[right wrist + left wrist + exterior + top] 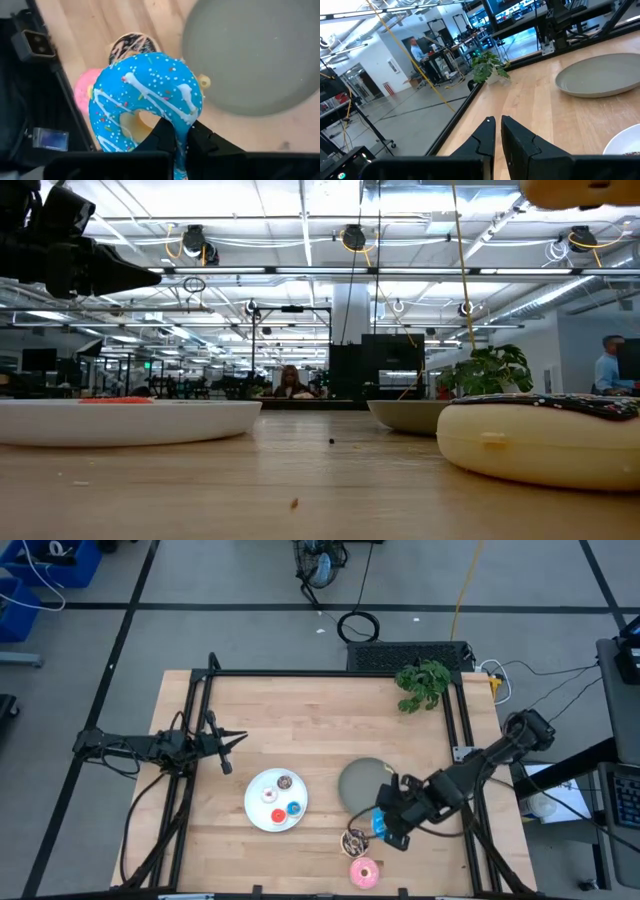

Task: Pick & Place donuts
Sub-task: Put the large blue donut on the gray plate

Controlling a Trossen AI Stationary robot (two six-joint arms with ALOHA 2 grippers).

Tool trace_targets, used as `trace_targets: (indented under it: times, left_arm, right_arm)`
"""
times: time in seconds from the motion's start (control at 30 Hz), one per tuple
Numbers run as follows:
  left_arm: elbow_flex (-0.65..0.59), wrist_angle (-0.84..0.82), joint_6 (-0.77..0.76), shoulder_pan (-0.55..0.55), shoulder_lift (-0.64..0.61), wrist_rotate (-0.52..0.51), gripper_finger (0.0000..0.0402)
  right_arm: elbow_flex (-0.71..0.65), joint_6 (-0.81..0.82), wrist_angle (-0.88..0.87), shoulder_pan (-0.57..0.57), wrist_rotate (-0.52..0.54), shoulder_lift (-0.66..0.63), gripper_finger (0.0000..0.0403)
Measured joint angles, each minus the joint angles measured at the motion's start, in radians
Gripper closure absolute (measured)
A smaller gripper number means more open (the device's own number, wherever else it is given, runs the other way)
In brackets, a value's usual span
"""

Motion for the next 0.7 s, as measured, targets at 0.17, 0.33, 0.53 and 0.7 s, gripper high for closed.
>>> trace_targets:
  times: [0.17, 0.33, 0.53, 0.7]
  left_arm:
    - [0.0, 0.008, 0.001, 0.0, 0.0, 0.0, 0.0364]
    - [0.0, 0.004, 0.003, 0.0, 0.0, 0.0, 0.0364]
    - [0.0, 0.0, 0.003, 0.0, 0.0, -0.001, 0.0364]
    - [0.0, 0.0, 0.003, 0.0, 0.0, -0.001, 0.0364]
  right_arm:
    - [0.0, -0.072, -0.022, -0.084, -0.001, 0.0, 0.0394]
    - [0.0, -0.197, -0.018, -0.185, 0.03, 0.0, 0.0394]
    - [-0.028, -0.325, 0.006, -0.3, 0.028, -0.001, 0.0394]
    - [-0.142, -0.37, 0.063, -0.372, 0.016, 0.0, 0.0394]
